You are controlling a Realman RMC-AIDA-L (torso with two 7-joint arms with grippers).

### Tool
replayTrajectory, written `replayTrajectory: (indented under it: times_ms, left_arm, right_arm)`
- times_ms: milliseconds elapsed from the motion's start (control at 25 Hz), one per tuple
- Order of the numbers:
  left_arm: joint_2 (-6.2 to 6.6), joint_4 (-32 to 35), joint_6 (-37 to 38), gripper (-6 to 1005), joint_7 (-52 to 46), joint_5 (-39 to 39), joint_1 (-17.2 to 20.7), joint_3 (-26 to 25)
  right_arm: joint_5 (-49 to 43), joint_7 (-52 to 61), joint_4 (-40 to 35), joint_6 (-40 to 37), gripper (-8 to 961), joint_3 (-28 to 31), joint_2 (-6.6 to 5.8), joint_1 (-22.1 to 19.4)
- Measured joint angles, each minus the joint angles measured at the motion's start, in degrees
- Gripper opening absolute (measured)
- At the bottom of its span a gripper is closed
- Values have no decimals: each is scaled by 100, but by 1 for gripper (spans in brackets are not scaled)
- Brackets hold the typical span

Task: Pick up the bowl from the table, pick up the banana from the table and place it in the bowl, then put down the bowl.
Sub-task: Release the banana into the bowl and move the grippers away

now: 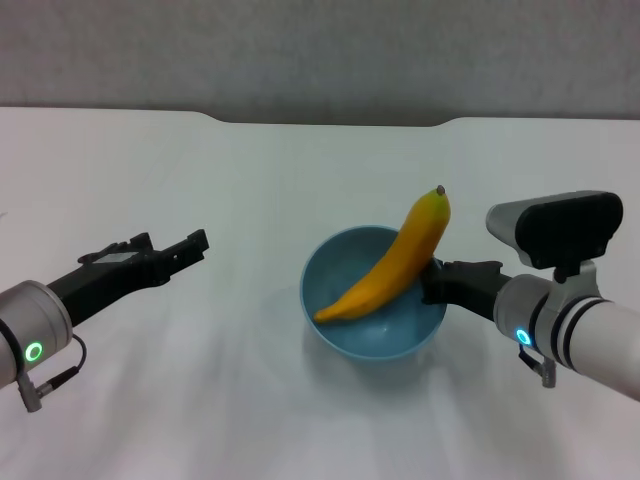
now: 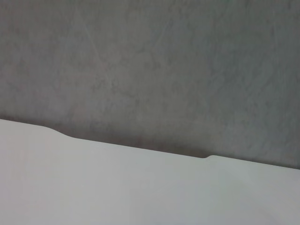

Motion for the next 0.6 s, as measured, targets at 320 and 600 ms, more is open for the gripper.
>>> replayTrajectory:
  times_ms: [320,600]
  left_arm:
    - [3,0,-7,899,0,6,8,0]
    - [4,0,-15,898,0,6,5,0]
  right_arm:
    - [12,139,-1,6,47,-48,0,-118]
    - [3,142,-3,64,51,-71,0,-189]
